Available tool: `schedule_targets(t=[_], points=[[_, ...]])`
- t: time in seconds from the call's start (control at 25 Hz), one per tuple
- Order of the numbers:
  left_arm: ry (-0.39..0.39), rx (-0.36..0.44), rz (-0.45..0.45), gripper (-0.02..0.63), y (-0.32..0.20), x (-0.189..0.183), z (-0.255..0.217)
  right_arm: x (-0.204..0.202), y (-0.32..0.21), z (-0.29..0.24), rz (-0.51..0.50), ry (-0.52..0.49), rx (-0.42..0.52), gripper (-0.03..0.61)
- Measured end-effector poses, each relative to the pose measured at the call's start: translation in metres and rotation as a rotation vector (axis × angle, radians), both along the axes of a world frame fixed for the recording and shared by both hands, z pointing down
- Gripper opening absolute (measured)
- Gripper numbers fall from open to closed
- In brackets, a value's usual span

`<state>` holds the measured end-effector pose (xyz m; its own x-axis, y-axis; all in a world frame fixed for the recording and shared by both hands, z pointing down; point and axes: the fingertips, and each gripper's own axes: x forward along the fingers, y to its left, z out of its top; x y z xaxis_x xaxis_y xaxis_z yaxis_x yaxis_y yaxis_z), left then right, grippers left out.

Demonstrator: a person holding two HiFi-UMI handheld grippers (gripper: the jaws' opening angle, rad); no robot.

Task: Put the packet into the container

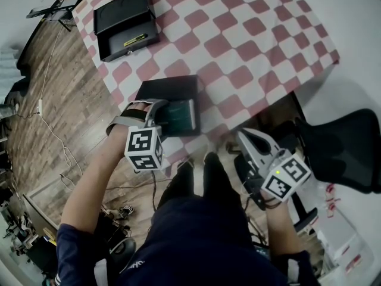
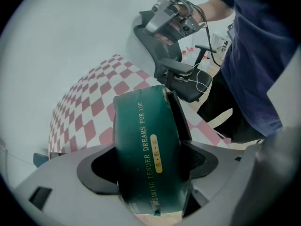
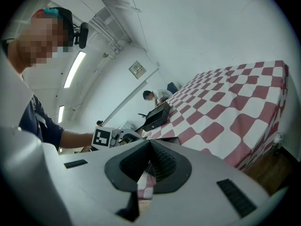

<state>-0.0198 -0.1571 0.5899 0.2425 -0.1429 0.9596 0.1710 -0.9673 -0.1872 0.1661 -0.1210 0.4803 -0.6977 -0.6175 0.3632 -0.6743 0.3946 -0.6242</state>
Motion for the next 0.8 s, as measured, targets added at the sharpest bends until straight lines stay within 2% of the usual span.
schedule_targets(t=[0.64, 0.8], points=[[-0.033, -0.133, 0.027, 0.434, 0.0009, -0.0009, 0.0062, -0.0005, 0.0037, 0.0034, -0.02, 0.004, -0.012, 0.015], [-0.022, -0.137, 0.009, 0.433, 0.0004, -0.001, 0.0004, -0.0044, 0.0023, 0.0002, -0.024, 0.002, -0.002, 0.015]])
